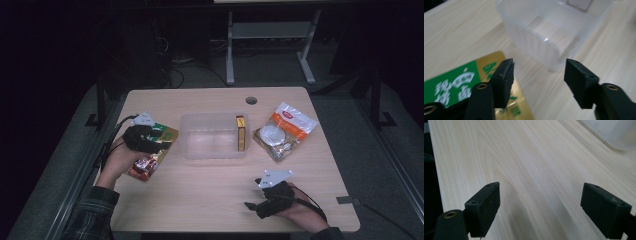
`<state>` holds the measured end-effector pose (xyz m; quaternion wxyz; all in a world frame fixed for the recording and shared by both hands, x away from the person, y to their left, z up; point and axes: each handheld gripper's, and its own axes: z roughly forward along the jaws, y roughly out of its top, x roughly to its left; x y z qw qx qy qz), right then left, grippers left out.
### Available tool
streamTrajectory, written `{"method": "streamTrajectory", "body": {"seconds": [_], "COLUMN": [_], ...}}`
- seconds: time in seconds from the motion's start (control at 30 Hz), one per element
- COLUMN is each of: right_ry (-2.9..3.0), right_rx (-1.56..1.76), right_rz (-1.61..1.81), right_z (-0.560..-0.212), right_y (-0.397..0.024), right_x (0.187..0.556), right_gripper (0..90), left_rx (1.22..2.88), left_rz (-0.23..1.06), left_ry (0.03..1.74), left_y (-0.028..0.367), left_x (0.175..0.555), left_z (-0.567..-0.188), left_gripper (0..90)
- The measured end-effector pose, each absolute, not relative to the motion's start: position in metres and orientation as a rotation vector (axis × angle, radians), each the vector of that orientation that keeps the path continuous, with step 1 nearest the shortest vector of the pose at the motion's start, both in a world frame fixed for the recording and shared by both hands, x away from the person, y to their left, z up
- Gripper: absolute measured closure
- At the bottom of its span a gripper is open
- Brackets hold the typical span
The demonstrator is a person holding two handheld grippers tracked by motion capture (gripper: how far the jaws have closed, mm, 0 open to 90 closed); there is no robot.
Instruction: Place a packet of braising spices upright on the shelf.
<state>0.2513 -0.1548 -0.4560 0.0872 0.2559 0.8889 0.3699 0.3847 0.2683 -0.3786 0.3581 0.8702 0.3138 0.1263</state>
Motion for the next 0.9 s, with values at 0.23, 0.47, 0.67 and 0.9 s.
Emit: {"method": "streamTrajectory", "body": {"seconds": [0.23, 0.47, 0.67, 0.9], "right_ry": [2.646, 2.650, 2.650, 2.651], "right_rx": [0.776, 0.776, 0.782, 0.787], "right_rz": [1.097, 1.090, 1.090, 1.092], "right_z": [-0.457, -0.457, -0.457, -0.457], "right_y": [-0.155, -0.156, -0.156, -0.157], "right_x": [0.252, 0.253, 0.253, 0.253], "right_gripper": [15.7, 15.7, 15.7, 15.7], "left_rx": [2.188, 2.150, 2.146, 2.115], "left_rz": [0.393, 0.433, 0.414, 0.386], "left_ry": [1.023, 1.162, 1.247, 1.333], "left_y": [0.302, 0.333, 0.349, 0.359], "left_x": [0.398, 0.415, 0.426, 0.429], "left_z": [-0.396, -0.410, -0.424, -0.443], "left_gripper": [44.9, 41.9, 33.0, 19.9]}}
